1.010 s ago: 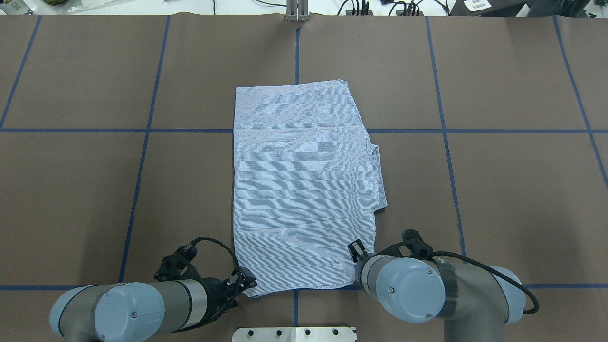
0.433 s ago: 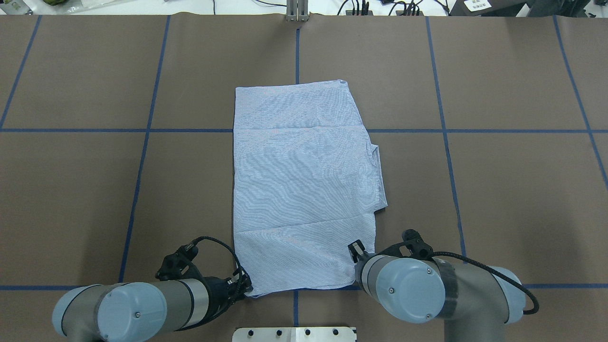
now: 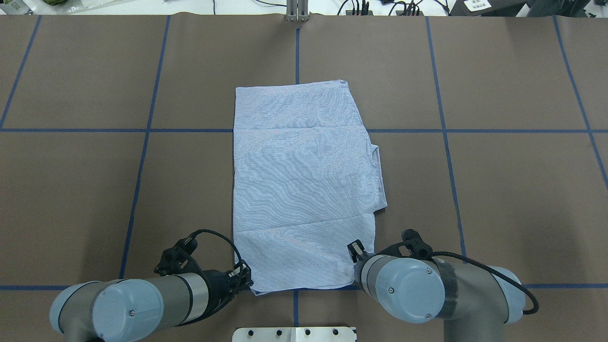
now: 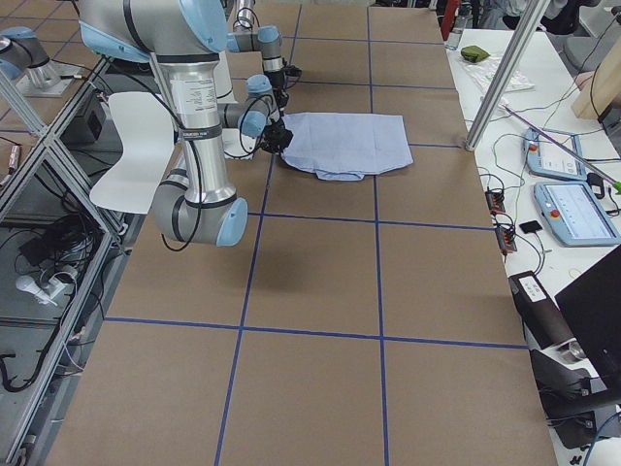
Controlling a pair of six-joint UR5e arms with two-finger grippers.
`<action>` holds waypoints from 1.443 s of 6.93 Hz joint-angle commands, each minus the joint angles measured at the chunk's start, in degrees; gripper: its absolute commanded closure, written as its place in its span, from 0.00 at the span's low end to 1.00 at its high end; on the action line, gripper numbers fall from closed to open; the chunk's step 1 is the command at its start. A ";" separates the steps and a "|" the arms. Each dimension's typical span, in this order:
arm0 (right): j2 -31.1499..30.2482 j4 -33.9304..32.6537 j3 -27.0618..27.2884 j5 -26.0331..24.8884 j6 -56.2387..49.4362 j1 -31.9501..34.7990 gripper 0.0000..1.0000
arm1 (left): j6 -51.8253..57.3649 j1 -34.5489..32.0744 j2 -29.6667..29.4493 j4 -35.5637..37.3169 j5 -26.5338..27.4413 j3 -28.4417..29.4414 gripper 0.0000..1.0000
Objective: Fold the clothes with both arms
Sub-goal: 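Grasp the near edge of the folded shirt with both grippers, then lift the near edge with both grippers and fold it away from the robot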
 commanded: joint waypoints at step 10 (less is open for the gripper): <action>13.17 -11.13 1.46 14.41 -8.85 24.58 1.00 | 4.71 -25.80 -7.27 7.82 -14.58 -7.03 1.00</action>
